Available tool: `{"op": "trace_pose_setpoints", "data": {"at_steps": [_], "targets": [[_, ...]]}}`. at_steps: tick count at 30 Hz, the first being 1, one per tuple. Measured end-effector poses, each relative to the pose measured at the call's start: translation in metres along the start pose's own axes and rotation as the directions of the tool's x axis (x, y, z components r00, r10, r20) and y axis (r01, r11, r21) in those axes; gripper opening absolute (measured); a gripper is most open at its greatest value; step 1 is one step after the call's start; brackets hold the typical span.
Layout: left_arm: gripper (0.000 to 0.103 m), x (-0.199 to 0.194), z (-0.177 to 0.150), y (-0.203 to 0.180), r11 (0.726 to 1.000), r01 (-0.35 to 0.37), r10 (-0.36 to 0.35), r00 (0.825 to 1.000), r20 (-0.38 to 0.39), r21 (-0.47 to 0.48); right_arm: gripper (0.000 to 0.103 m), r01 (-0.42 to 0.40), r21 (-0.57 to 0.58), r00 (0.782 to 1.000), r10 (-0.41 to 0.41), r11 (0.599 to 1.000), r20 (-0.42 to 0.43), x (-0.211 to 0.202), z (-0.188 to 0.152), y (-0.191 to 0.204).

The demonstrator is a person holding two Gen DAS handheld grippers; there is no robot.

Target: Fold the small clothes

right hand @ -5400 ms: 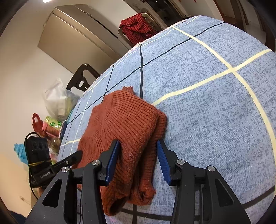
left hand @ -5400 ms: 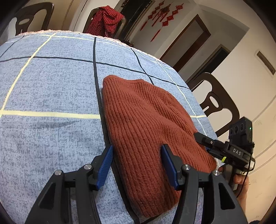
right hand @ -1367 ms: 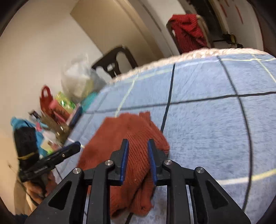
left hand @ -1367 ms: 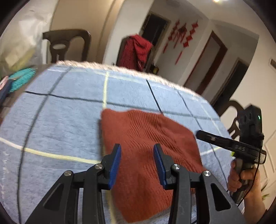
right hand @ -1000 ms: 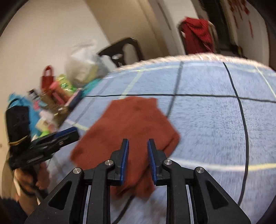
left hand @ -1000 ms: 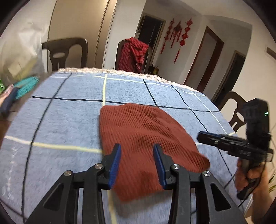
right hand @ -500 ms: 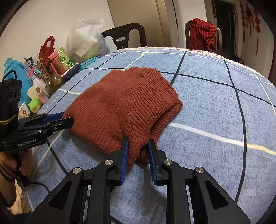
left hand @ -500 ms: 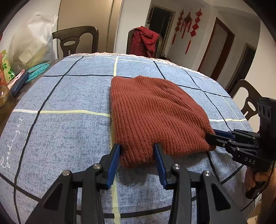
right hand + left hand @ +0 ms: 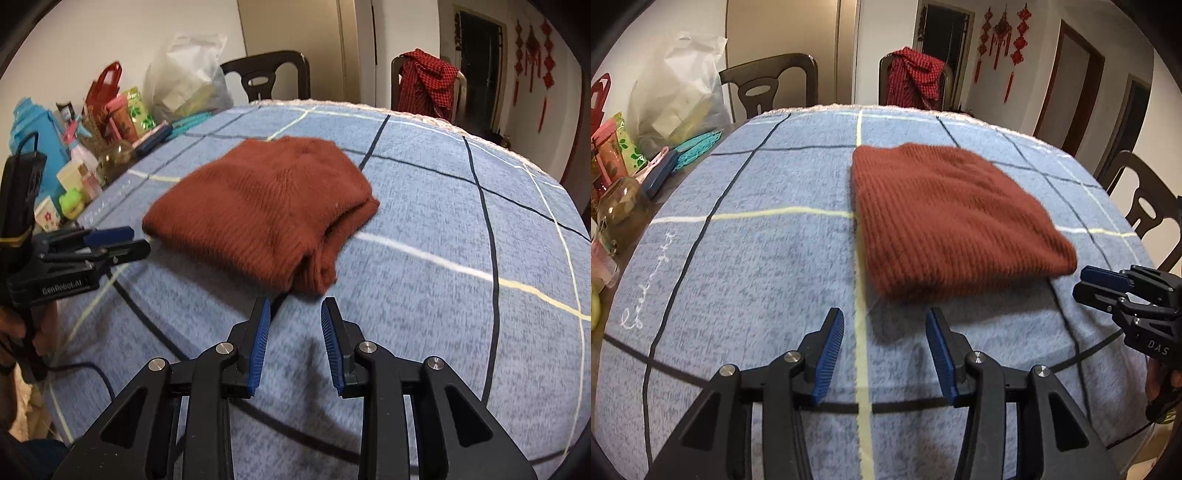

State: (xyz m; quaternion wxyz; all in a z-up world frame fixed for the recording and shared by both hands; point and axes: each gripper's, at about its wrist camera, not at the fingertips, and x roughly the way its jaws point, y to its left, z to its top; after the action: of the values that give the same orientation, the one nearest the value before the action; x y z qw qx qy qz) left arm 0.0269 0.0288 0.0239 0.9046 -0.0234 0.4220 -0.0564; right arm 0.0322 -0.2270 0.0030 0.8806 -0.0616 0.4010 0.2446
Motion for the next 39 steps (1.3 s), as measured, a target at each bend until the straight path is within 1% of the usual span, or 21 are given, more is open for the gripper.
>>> {"op": "trace_pose_setpoints", "data": {"at_steps": [4, 5, 6, 7, 9, 11, 13, 21, 31, 39], "targets": [[0.049, 0.005, -0.008, 0.004, 1.000, -0.027, 0.027, 0.999, -0.032, 0.001, 0.030, 0.020, -0.016, 0.999, -0.020, 1.000, -0.027, 0.005, -0.009, 0.004], [0.049, 0.005, -0.010, 0.004, 1.000, -0.028, 0.028, 0.999, -0.029, 0.004, 0.030, 0.031, -0.019, 0.999, -0.031, 0.999, -0.039, 0.008, -0.012, 0.005], [0.052, 0.005, -0.011, 0.003, 0.999, -0.033, 0.033, 0.999, -0.024, 0.013, 0.031, 0.039, -0.024, 0.998, -0.040, 0.999, -0.041, 0.009, -0.014, 0.005], [0.053, 0.005, -0.012, 0.002, 0.999, -0.037, 0.037, 0.999, -0.025, 0.019, 0.033, 0.043, -0.029, 0.998, -0.044, 0.999, -0.034, 0.009, -0.015, 0.006], [0.055, 0.006, -0.012, 0.000, 0.999, -0.043, 0.044, 0.999, -0.023, 0.029, 0.041, 0.055, -0.040, 0.998, -0.057, 0.998, -0.037, 0.010, -0.015, 0.008], [0.058, 0.006, -0.013, -0.002, 0.998, -0.047, 0.048, 0.999, -0.021, 0.040, 0.042, 0.068, -0.057, 0.997, -0.070, 0.996, -0.038, 0.011, -0.015, 0.012], [0.059, 0.006, -0.013, -0.003, 0.997, -0.055, 0.056, 0.998, -0.019, 0.045, 0.042, 0.077, -0.065, 0.996, -0.079, 0.995, -0.038, 0.011, -0.016, 0.013], [0.061, 0.008, -0.012, -0.002, 0.997, -0.058, 0.058, 0.998, -0.021, 0.042, 0.043, 0.070, -0.057, 0.997, -0.072, 0.996, -0.037, 0.011, -0.016, 0.011], [0.067, 0.009, -0.012, -0.005, 0.997, -0.058, 0.059, 0.998, -0.021, 0.046, 0.043, 0.067, -0.054, 0.997, -0.069, 0.996, -0.037, 0.011, -0.016, 0.011], [0.068, 0.010, -0.012, -0.005, 0.997, -0.059, 0.060, 0.998, -0.024, 0.040, 0.043, 0.065, -0.053, 0.997, -0.067, 0.996, -0.037, 0.011, -0.017, 0.011]]}}
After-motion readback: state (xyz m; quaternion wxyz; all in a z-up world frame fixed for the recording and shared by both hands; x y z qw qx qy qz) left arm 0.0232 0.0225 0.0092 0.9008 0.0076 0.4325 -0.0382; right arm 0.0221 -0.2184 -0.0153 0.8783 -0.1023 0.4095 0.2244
